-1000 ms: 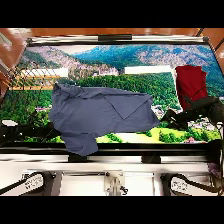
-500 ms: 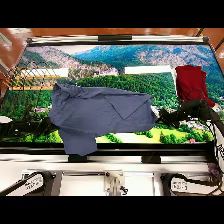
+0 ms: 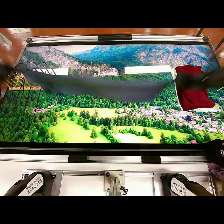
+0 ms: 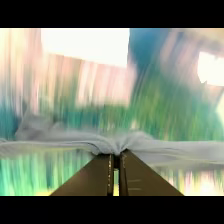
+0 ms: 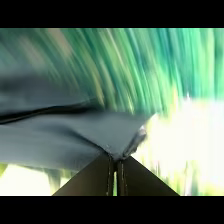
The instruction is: Fold the shirts.
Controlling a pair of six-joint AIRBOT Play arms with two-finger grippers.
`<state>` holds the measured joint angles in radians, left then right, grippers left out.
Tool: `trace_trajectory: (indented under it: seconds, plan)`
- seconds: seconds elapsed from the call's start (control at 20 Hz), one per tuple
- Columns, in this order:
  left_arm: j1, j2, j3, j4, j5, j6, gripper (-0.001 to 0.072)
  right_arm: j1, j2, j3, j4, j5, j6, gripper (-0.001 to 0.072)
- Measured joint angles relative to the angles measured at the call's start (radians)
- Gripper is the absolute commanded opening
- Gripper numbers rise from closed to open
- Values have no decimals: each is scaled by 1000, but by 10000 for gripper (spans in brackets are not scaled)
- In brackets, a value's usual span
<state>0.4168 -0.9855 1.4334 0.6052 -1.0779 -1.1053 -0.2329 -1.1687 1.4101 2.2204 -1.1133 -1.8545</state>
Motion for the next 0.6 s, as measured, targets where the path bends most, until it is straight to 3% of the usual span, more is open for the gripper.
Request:
trace_trajectory:
  seconds: [0.25, 0.4, 0.6]
  plan:
    - [0, 70, 589, -32, 39, -53, 33, -1, 220, 436, -24, 48, -42, 66]
    - [0, 161, 693, 94, 51, -152, 33, -2, 344, 539, -128, 29, 12, 66]
    - [0, 272, 684, 290, 2, -230, 33, -1, 441, 583, -295, -109, 82, 66]
